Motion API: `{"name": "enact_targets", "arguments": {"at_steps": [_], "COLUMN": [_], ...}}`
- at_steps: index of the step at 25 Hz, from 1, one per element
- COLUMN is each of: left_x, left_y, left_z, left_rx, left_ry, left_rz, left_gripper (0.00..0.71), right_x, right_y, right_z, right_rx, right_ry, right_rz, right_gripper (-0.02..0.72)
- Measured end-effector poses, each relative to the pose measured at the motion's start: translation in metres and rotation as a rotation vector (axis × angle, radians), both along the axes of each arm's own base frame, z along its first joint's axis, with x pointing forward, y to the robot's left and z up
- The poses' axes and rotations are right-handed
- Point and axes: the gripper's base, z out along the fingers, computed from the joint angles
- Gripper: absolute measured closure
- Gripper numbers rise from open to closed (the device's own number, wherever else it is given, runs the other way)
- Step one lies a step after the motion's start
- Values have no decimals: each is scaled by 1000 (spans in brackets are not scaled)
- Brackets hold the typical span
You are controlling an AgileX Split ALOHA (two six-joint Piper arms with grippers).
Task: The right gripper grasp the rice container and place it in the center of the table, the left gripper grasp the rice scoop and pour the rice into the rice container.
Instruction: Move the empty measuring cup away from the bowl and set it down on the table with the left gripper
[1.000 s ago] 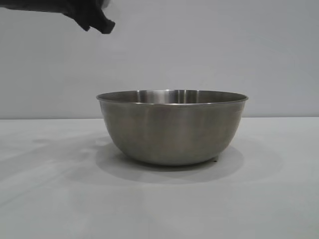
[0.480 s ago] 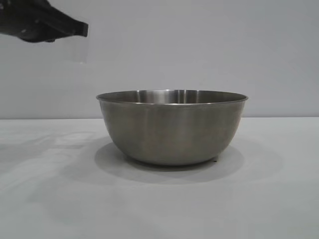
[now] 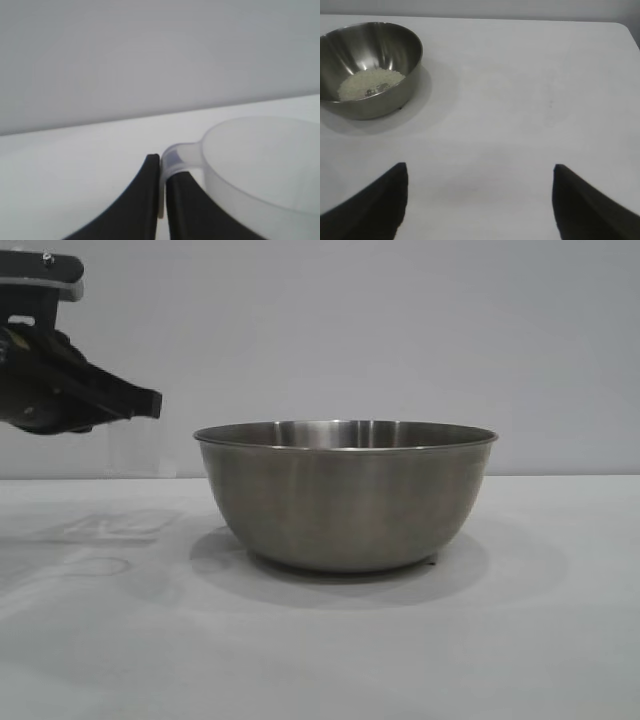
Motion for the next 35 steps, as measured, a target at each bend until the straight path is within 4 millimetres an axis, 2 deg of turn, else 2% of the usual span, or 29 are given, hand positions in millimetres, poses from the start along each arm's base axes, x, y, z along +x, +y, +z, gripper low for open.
{"name": "enact_targets", "arguments": {"at_steps": [14, 20, 29, 30, 31, 32, 34, 35], "left_x": [-28, -29, -29, -30, -30, -30, -30, -30], "left_y": [6, 7, 7, 7, 7, 6, 6, 5], "left_z": [-19, -32, -34, -34, -34, -34, -34, -34], "left_rx": [-18, -7, -6, -6, -5, -4, -3, -1], "left_ry": [107, 138, 131, 134, 135, 135, 135, 135], "left_rz": [-34, -37, -37, -37, -40, -44, -52, -59], "left_gripper": [710, 710, 710, 662, 662, 613, 560, 578], "right_x": [0, 0, 0, 0, 0, 0, 0, 0], "right_y": [0, 0, 0, 0, 0, 0, 0, 0], "right_z": [0, 0, 0, 0, 0, 0, 0, 0], "right_rx": [0, 0, 0, 0, 0, 0, 0, 0], "right_ry": [0, 0, 0, 0, 0, 0, 0, 0], "right_rz": [0, 0, 0, 0, 0, 0, 0, 0], "right_gripper": [146, 146, 146, 146, 146, 146, 146, 146]}}
